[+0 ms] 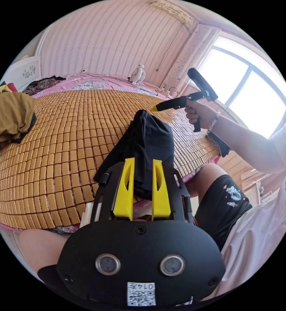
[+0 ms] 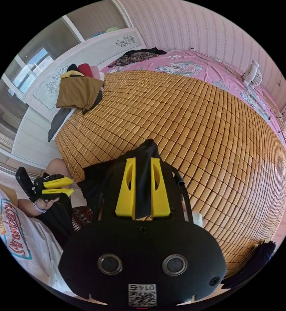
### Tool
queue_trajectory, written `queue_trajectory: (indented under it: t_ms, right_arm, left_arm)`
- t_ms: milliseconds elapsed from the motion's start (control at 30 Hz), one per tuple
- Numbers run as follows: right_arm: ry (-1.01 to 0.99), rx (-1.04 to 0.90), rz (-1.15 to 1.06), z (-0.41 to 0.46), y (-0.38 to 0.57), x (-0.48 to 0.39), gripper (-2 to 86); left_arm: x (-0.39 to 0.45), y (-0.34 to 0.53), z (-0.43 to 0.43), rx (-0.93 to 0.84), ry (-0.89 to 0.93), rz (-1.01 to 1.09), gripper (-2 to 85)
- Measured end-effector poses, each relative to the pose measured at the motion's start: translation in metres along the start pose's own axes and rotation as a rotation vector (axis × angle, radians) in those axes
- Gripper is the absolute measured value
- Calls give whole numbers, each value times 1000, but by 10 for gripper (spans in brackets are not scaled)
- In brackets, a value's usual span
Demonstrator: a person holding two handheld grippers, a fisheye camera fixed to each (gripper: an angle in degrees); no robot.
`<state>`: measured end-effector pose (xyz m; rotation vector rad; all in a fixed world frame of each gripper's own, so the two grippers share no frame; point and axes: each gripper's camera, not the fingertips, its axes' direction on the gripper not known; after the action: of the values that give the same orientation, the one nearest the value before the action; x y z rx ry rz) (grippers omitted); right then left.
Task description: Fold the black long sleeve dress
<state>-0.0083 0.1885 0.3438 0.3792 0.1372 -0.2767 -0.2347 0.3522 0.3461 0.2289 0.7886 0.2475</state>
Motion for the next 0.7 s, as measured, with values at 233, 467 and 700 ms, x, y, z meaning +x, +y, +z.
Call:
queue_trajectory:
  t_ms: [233,467,700]
  right_arm:
    - [-293,113,-195,-57,-55,-84,72]
    - [-718,86,-376,-124,-128,-163,127]
    - [-845,38,-297,-130,-163,-167,143]
  left_arm:
    - [-14,-7,26,-141,-24,-9,56]
    - [-31,-12,16,-121,39,-78,50]
    - [-43,-17,4,-110,79,-112,49]
